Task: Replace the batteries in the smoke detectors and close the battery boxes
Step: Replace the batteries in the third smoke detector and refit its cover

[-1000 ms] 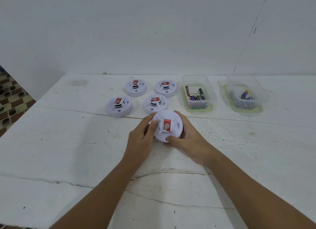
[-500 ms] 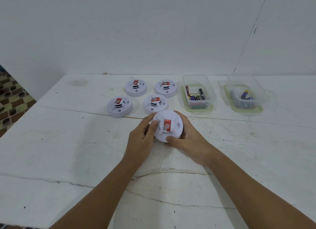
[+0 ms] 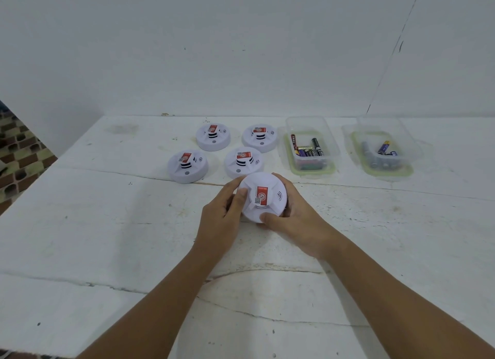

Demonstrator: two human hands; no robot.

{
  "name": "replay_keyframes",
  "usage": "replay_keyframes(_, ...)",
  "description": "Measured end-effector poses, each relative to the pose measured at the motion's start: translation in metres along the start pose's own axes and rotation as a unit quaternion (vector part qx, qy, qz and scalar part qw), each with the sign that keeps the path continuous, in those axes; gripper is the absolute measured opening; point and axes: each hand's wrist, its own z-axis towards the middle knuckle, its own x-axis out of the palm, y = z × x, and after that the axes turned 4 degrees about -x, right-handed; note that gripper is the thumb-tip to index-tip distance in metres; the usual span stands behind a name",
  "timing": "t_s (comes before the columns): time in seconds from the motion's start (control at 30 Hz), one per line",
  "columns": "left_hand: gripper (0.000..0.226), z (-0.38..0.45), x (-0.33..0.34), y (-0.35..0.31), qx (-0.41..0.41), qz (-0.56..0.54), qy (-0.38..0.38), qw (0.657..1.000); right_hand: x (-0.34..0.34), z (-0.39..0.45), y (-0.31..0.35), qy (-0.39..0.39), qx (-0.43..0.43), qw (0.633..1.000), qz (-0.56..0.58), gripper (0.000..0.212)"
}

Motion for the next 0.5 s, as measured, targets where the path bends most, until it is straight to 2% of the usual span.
replay_keyframes(0.5,0.031,0.0002,0.0004,-0.0007,-0.005,-0.005,-0.003,1.0,-0.0001,0.0006,-0.0032,-0.007,0.007,1.0,0.005,0.079)
